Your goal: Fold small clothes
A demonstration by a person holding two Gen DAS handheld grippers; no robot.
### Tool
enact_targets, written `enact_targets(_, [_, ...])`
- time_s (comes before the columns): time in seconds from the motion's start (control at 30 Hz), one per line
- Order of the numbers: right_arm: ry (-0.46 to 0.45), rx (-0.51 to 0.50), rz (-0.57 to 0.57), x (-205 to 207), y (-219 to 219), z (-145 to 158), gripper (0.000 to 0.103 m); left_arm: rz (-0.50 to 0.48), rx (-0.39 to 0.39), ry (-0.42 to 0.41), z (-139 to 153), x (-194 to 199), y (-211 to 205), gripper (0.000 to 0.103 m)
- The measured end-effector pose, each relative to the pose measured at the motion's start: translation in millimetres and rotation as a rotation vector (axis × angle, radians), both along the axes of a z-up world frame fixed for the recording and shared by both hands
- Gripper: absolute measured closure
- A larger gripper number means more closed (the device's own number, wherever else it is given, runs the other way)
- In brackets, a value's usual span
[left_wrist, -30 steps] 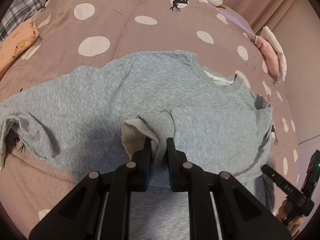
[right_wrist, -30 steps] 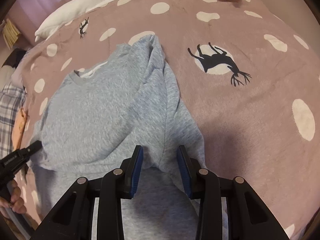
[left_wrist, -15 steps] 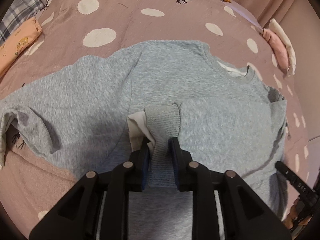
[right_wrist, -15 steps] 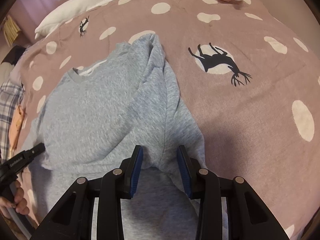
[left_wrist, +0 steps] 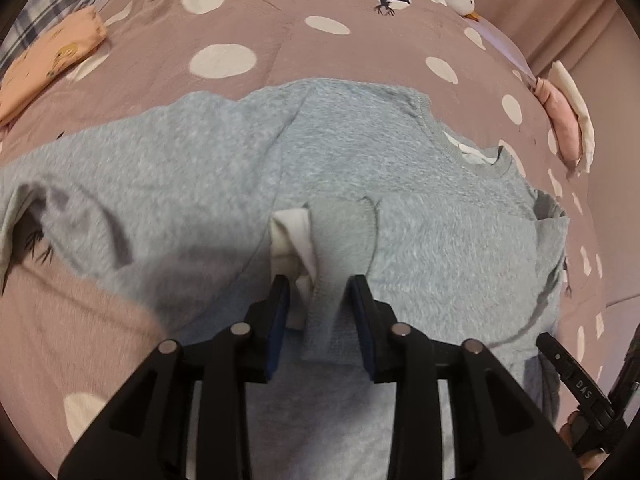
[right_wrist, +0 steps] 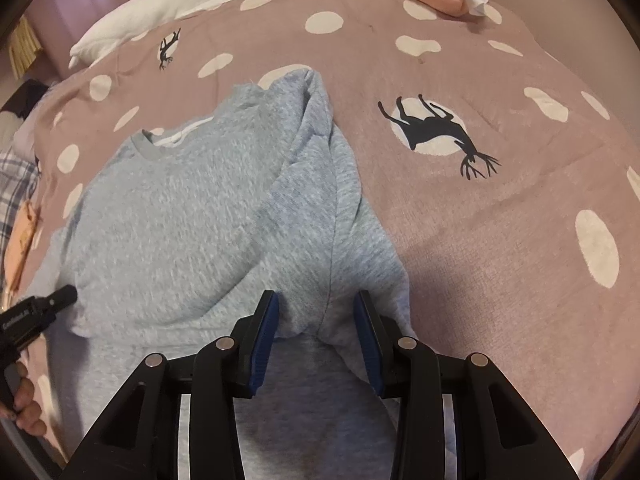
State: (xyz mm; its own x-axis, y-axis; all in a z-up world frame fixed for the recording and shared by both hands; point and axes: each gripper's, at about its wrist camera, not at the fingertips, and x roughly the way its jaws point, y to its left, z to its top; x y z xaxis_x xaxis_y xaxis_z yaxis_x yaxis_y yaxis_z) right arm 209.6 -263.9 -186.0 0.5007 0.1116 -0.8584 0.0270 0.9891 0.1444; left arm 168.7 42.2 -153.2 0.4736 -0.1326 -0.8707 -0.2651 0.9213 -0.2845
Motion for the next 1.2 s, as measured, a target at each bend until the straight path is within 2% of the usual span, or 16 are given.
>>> enact_targets(0.17, [-0.02,0.053,-0.004,-8.7,-8.3,8.8,0.065,0.04,0.018,-0.055,27.3,-23.3,3.5,0.072])
enact_targets(0.27, [-0.045,0.077,-0.01,-16.6,-12.1,20.3,0.064,0.047,0.009,-0.108,49.3,-36.4,5.2,0.068])
enact_targets(0.4, [-0.104,0.106,-0.006,-30.3,-12.9,43.4,0.056,0.07,0.019,-0.178,77.9,-56.1,6.2,0.049])
enact_targets(0.47, [-0.138,0.118,-0.003,-37.5,-11.4,55.8,0.047,0.082,0.012,-0.218,89.7,-65.4,7.8,0.042])
enact_targets(0.53, [-0.178,0.127,0.008,-45.2,-8.5,70.2,0.036,0.11,-0.01,-0.26,100.7,-76.8,11.4,0.027])
enact_targets(0.57, [-0.194,0.13,0.018,-49.2,-6.9,77.1,0.031,0.147,-0.021,-0.281,105.9,-84.5,14.9,0.014])
enact_targets(0.6, [-0.205,0.132,0.023,-49.7,-4.4,81.9,0.029,0.181,-0.025,-0.297,110.2,-90.2,17.6,0.007])
enact_targets(0.7, [-0.259,0.145,0.035,-60.8,1.0,100.7,0.023,0.238,0.005,-0.329,124.1,-105.4,27.0,0.004])
enact_targets(0.77, [-0.293,0.146,0.044,-66.9,5.9,111.6,0.015,0.275,0.035,-0.344,130.9,-110.9,35.9,0.004])
enact_targets(0.9, [-0.34,0.126,0.084,-75.1,19.4,123.1,0.009,0.367,0.034,-0.385,134.7,-123.9,62.1,0.004])
enact_targets(1.0, [-0.373,0.098,0.121,-81.8,28.5,128.9,0.009,0.398,0.035,-0.359,127.2,-128.1,85.0,0.004])
enact_targets(1.2, [-0.416,0.068,0.12,-93.5,26.1,126.9,0.009,0.533,0.06,-0.237,93.5,-138.0,144.1,0.004])
